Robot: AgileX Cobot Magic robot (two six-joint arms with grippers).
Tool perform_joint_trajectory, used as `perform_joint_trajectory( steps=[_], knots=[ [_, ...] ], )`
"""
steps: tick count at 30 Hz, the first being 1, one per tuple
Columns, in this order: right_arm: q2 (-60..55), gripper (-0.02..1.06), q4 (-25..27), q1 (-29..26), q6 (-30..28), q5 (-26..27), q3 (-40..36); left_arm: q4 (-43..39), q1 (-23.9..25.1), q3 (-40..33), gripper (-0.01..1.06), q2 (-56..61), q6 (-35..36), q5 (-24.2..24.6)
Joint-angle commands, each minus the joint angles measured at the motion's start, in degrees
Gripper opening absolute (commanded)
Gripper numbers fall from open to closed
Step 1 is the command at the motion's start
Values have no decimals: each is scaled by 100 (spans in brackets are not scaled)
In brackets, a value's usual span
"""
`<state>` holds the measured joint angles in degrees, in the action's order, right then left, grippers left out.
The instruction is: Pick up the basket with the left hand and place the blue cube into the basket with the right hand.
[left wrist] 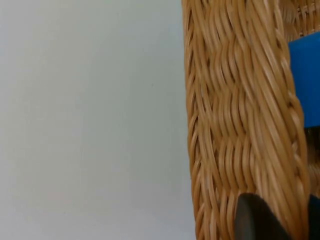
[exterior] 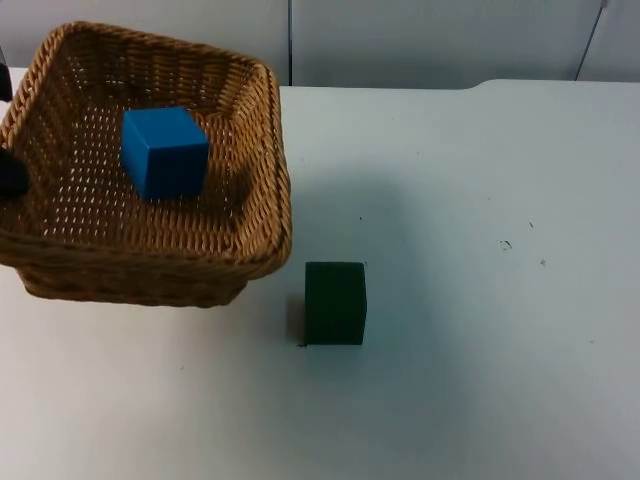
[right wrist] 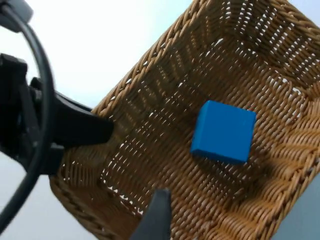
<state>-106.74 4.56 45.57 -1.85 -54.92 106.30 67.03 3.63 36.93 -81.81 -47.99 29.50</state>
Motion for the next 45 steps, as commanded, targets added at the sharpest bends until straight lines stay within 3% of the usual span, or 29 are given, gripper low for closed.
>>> perform_joint_trajectory(
  steps=[1, 11, 26, 45],
  knots=[
    [233, 82, 31, 23, -118, -75, 48, 136, 11, 25, 0, 48, -9, -64],
    [999, 82, 31, 135, -292, -483, 48, 161, 11, 25, 0, -413, -347, -328],
    [1740, 82, -556, 1046, -266, -847, 48, 473, 11, 36, 0, -854, -864, -780],
    [2103, 82, -574, 1059, -113, -1041, -25, 585, 11, 36, 0, -1386, -1184, -1175]
  ],
)
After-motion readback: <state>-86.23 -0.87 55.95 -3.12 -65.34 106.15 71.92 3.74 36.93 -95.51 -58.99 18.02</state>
